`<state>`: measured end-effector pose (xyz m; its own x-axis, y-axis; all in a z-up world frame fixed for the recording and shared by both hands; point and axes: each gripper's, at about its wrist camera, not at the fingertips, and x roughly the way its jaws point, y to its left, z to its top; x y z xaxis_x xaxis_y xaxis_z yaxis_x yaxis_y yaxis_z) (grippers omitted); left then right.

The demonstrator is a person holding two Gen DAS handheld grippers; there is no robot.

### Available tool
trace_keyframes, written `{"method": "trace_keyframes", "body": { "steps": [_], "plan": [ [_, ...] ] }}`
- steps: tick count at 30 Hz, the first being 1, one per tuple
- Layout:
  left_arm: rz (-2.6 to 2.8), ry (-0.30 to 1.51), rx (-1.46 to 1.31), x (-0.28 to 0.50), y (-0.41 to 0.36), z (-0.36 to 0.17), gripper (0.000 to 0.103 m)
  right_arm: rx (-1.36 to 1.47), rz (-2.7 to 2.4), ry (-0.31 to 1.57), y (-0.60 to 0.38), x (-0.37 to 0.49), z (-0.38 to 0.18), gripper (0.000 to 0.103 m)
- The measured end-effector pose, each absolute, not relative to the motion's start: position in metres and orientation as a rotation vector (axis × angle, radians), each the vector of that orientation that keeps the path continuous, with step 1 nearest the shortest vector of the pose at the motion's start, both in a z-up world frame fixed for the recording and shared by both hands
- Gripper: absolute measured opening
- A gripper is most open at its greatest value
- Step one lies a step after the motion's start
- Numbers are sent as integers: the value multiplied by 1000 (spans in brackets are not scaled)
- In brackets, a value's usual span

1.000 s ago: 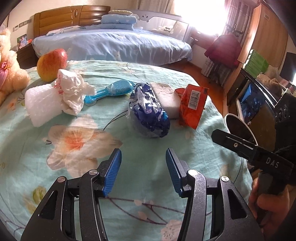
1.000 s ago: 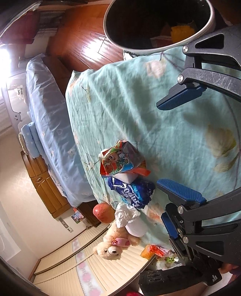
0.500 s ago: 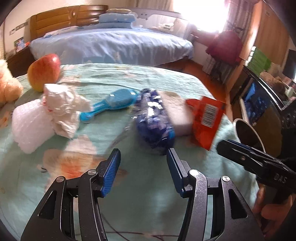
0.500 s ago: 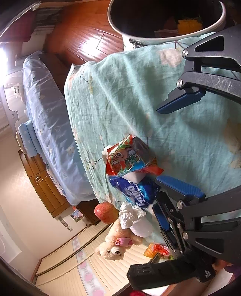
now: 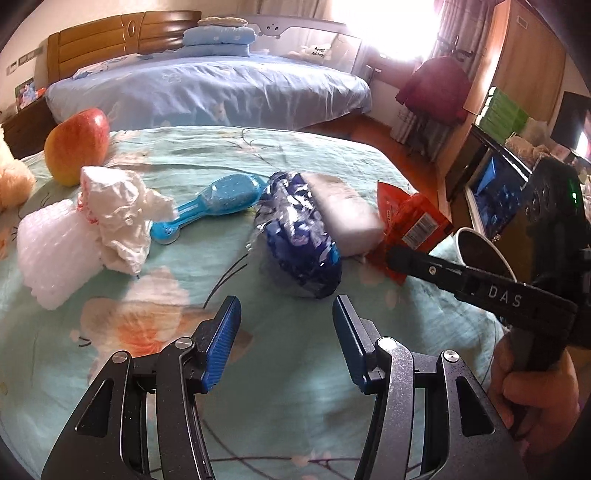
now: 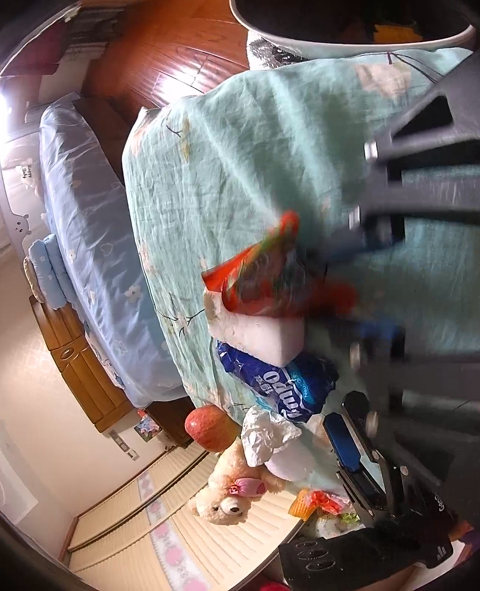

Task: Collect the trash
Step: 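Grasp the colourful cartoon snack bag with the right tool while the left tool grasps the blue plastic bag, then carry the cartoon snack bag and blue plastic bag over the bin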

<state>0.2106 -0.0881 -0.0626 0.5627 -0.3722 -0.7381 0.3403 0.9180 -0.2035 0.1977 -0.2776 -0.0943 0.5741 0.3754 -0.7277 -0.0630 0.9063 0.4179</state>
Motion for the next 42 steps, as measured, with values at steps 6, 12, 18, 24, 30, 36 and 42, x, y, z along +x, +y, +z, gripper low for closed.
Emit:
{"method": "trace_keyframes", "body": {
  "steps": [6,12,18,24,30,36,42],
  "plan": [
    [-391,866,-28,222,-103,-63,52,374,258,923,-289,187,-93,9],
    [-391,901,-63,234,-103,-70,7,380,242,919,-300,175,-90,6],
    [-389,852,-51,218,-101,-62,5,390,233,909,-308,161,-87,5],
    [-406,804,-66,193,-97,-52,4,396,232,894,-310,146,-82,4],
    [-446,782,-64,170,-103,-46,4,398,226,881,-318,130,-78,3],
    [-497,781,-35,153,-125,-45,4,414,193,867,-334,115,-75,3],
    [-546,793,-14,146,-147,-45,4,408,153,851,-348,98,-70,3]
  ]
}}
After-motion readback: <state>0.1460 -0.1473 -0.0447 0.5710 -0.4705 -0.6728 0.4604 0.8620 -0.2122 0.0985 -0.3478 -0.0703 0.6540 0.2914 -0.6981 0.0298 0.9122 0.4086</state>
